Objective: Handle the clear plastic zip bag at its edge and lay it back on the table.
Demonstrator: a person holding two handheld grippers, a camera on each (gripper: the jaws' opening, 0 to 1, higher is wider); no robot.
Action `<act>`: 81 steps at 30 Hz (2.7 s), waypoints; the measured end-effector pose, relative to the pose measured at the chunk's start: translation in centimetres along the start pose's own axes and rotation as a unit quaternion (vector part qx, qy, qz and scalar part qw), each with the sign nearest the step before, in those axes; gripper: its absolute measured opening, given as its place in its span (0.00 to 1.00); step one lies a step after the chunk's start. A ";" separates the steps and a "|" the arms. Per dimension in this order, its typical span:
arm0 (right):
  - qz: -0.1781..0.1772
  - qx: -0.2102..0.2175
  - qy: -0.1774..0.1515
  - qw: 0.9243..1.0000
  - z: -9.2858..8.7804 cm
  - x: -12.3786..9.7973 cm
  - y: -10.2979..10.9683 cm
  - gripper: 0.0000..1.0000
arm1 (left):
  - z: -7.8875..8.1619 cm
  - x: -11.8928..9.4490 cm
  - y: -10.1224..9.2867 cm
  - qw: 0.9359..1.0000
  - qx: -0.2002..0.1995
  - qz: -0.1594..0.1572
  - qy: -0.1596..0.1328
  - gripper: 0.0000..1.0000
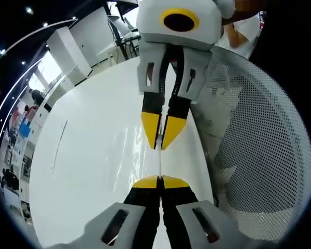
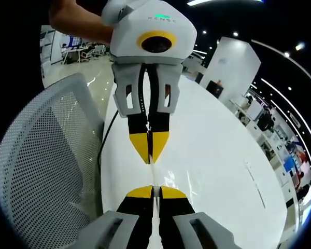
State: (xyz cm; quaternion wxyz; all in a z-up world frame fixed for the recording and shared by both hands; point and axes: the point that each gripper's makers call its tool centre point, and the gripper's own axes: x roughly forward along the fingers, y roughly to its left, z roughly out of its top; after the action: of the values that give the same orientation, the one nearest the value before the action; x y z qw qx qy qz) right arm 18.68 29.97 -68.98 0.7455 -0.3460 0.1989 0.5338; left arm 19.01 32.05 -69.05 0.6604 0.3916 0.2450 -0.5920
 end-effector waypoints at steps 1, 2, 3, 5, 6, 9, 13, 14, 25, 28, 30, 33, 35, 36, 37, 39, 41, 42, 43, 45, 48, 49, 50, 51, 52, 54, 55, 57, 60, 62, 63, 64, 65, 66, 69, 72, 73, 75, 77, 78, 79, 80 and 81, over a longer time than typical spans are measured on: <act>0.000 0.000 0.000 1.000 0.0 0.0 0.0 0.00 | 0.0 0.0 0.0 1.000 0.000 0.000 0.000 0.00; 0.000 0.000 0.001 1.000 -0.1 0.0 0.0 0.00 | -0.1 0.0 0.0 1.000 0.000 0.000 0.001 0.00; 0.000 0.000 0.001 1.000 -0.1 0.0 0.0 0.00 | -0.1 0.0 0.0 1.000 0.000 -0.001 0.002 0.00; 0.000 0.001 0.002 1.000 -0.3 0.0 0.0 0.00 | -0.2 0.0 0.0 1.000 -0.001 -0.001 0.002 0.00; 0.000 0.002 0.003 1.000 -0.4 0.0 0.0 0.00 | -0.2 0.0 0.0 1.000 -0.002 -0.001 0.002 0.00; 0.000 0.003 0.004 1.000 -0.5 -0.1 -0.1 0.00 | -0.3 0.0 0.0 1.000 -0.002 -0.002 0.003 0.00; -0.001 0.003 0.006 1.000 -0.6 -0.1 -0.2 0.00 | -0.3 0.1 0.1 1.000 -0.002 -0.002 0.004 0.00; -0.001 0.003 0.007 1.000 -0.7 -0.2 -0.2 0.00 | -0.4 0.1 0.1 1.000 -0.001 -0.002 0.005 0.00; -0.004 0.004 0.006 1.000 -0.7 -0.1 -0.4 0.00 | -0.4 0.0 0.3 1.000 -0.003 0.001 0.003 0.00; -0.003 0.004 0.005 1.000 -0.6 -0.1 -0.4 0.00 | -0.5 0.0 0.4 1.000 -0.004 0.002 0.002 0.00; -0.003 0.004 0.005 1.000 -0.6 -0.1 -0.5 0.00 | -0.5 0.0 0.4 1.000 -0.004 0.002 0.003 0.00; -0.003 0.005 0.004 1.000 -0.6 -0.1 -0.5 0.00 | -0.6 -0.1 0.4 1.000 -0.006 0.003 0.002 0.00; -0.004 0.005 0.005 1.000 -0.6 -0.1 -0.5 0.00 | -0.6 -0.1 0.4 1.000 -0.006 0.003 0.002 0.00; -0.004 0.005 0.005 1.000 -0.7 -0.1 -0.5 0.00 | -0.6 -0.1 0.4 1.000 -0.007 0.003 0.002 0.00; -0.004 0.005 0.004 1.000 -0.7 -0.1 -0.4 0.00 | -0.6 -0.1 0.5 1.000 -0.008 0.004 0.002 0.00; -0.004 0.006 0.004 1.000 -0.7 -0.2 -0.4 0.00 | -0.6 -0.1 0.5 1.000 -0.009 0.004 0.001 0.00; -0.004 0.007 0.004 1.000 -0.6 -0.2 -0.4 0.00 | -0.6 -0.2 0.5 1.000 -0.009 0.006 0.001 0.00; -0.004 0.007 0.004 1.000 -0.6 -0.2 -0.5 0.00 | -0.6 -0.2 0.5 1.000 -0.009 0.005 0.000 0.00; -0.004 0.008 0.003 1.000 -0.6 -0.2 -0.5 0.00 | -0.6 -0.2 0.5 1.000 -0.008 0.005 0.000 0.00; -0.005 0.006 0.004 1.000 -0.6 -0.2 -0.5 0.00 | -0.6 -0.3 0.4 1.000 -0.008 0.005 0.001 0.00; -0.004 0.006 0.004 1.000 -0.6 -0.2 -0.5 0.00 | -0.8 -0.3 0.5 1.000 -0.008 0.005 0.001 0.00; -0.004 0.006 0.004 1.000 -0.6 -0.2 -0.5 0.00 | -0.8 -0.3 0.5 1.000 -0.009 0.005 0.001 0.00; -0.004 0.006 0.004 1.000 -0.6 -0.2 -0.5 0.00 | -0.8 -0.3 0.5 1.000 -0.010 0.005 0.000 0.00; -0.005 0.007 0.004 1.000 -0.6 -0.2 -0.6 0.00 | -0.8 -0.3 0.5 1.000 -0.009 0.006 0.000 0.00; -0.005 0.007 0.004 1.000 -0.6 -0.3 -0.6 0.00 | -0.8 -0.3 0.5 1.000 -0.009 0.006 0.000 0.00; -0.005 0.005 0.005 1.000 -0.7 -0.3 -0.6 0.00 | -0.8 -0.3 0.5 1.000 -0.010 0.006 0.000 0.00; -0.004 0.005 0.005 1.000 -0.7 -0.3 -0.6 0.00 | -0.8 -0.3 0.5 1.000 -0.010 0.006 0.000 0.00; -0.004 0.004 0.005 1.000 -0.7 -0.3 -0.6 0.00 | -0.8 -0.3 0.5 1.000 -0.010 0.006 0.000 0.00; -0.004 0.003 0.006 1.000 -0.7 -0.4 -0.6 0.00 | -0.8 -0.3 0.5 1.000 -0.008 0.005 0.001 0.00; -0.004 0.004 0.006 1.000 -0.8 -0.4 -0.6 0.00 | -0.9 -0.4 0.5 1.000 -0.008 0.004 0.001 0.00; -0.004 0.004 0.006 1.000 -0.8 -0.4 -0.6 0.00 | -0.9 -0.4 0.5 1.000 -0.008 0.005 0.001 0.00; -0.004 0.004 0.007 1.000 -0.8 -0.4 -0.6 0.00 | -0.9 -0.4 0.5 1.000 -0.008 0.005 0.002 0.00; -0.004 0.004 0.007 1.000 -0.8 -0.5 -0.6 0.00 | -0.9 -0.4 0.5 1.000 -0.008 0.005 0.002 0.00; -0.004 0.003 0.007 1.000 -0.9 -0.5 -0.6 0.00 | -0.9 -0.4 0.5 1.000 -0.008 0.005 0.002 0.00; -0.005 0.004 0.007 1.000 -0.9 -0.5 -0.7 0.00 | -0.9 -0.4 0.5 1.000 -0.008 0.005 0.002 0.00; -0.005 0.005 0.007 1.000 -0.9 -0.5 -0.6 0.00 | -0.9 -0.4 0.5 1.000 -0.009 0.006 0.002 0.00; -0.005 0.006 0.007 1.000 -0.9 -0.5 -0.6 0.00 | -0.9 -0.4 0.5 1.000 -0.009 0.006 0.002 0.00; -0.006 0.006 0.007 1.000 -0.9 -0.6 -0.6 0.00 | -0.9 -0.4 0.5 1.000 -0.008 0.006 0.002 0.00; -0.006 0.006 0.007 1.000 -0.9 -0.6 -0.7 0.00 | -0.9 -0.4 0.5 1.000 -0.009 0.007 0.002 0.00; -0.007 0.006 0.007 1.000 -0.9 -0.6 -0.7 0.00 | -0.9 -0.5 0.5 1.000 -0.009 0.007 0.002 0.00; -0.007 0.007 0.007 1.000 -0.9 -0.6 -0.7 0.00 | -0.9 -0.5 0.5 1.000 -0.009 0.007 0.001 0.00; -0.008 0.007 0.006 1.000 -0.9 -0.6 -0.7 0.00 | -0.9 -0.5 0.5 1.000 -0.010 0.007 0.001 0.00; -0.008 0.008 0.006 1.000 -0.9 -0.6 -0.7 0.00 | -0.9 -0.5 0.5 1.000 -0.010 0.007 0.001 0.00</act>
State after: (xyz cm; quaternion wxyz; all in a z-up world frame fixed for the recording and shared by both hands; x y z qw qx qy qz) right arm 19.22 28.74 -68.97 0.7509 -0.3453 0.2050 0.5243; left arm 19.57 33.03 -69.06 0.6684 0.3876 0.2488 -0.5841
